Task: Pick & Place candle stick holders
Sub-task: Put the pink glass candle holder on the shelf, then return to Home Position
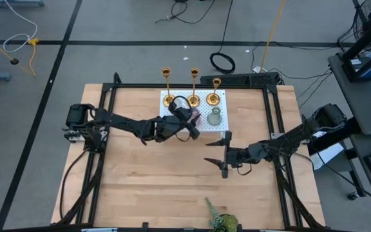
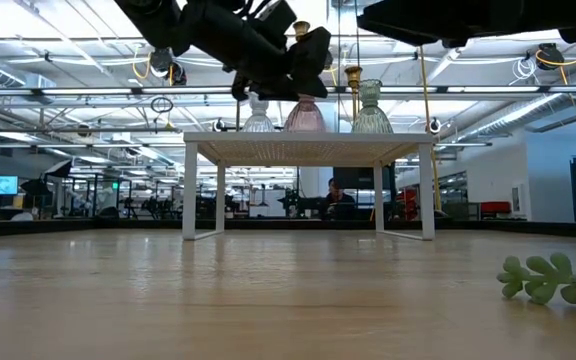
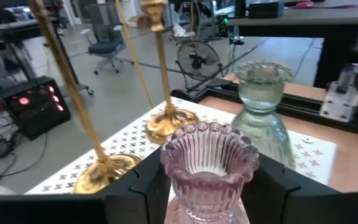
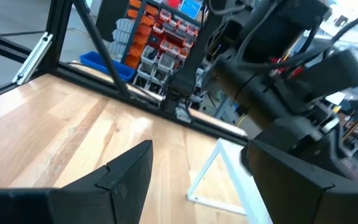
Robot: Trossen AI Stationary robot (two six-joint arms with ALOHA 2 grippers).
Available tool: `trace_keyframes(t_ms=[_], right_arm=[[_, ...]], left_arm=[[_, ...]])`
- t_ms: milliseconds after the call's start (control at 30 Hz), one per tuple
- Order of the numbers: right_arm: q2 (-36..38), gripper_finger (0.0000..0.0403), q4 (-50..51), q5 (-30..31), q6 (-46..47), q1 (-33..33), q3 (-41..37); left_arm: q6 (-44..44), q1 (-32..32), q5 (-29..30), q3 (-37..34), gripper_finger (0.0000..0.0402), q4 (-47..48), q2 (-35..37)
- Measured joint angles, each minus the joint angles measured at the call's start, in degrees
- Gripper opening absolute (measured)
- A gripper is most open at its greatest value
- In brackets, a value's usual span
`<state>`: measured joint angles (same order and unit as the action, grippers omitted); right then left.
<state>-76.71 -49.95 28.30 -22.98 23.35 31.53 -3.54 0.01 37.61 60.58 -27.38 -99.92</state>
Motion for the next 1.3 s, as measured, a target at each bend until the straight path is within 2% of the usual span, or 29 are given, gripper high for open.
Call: trace_keyframes(t_ms=[267, 733, 1067, 1167, 1300], right_arm=[[0.0, 0.0256, 5.2, 0.0, 6.6, 0.0, 0.0], [0.0, 0.0256, 5.0, -0.1, 8.0, 0.0, 0.0], [0.0, 0.0256, 5.6, -0.3, 8.8, 0.0, 0.0], [0.0, 0.0256, 5.7, -0.4, 8.8, 0.2, 0.0], [0.0, 0.0256, 5.6, -0.5, 7.7, 1.2, 0.0]], left_arm=[[1.0, -0.2, 1.0, 0.0, 0.0153, -0.1, 0.2], [-0.3, 0.8, 1.1, 0.0, 0.0209, 4.1, 0.5], [3.5, -1.6, 1.7, 0.0, 0.0216, 3.7, 3.6], [3.9, -3.2, 4.6, 0.0, 0.0216, 6.7, 5.8], [3.9, -5.7, 11.4, 0.0, 0.0216, 13.8, 10.3]])
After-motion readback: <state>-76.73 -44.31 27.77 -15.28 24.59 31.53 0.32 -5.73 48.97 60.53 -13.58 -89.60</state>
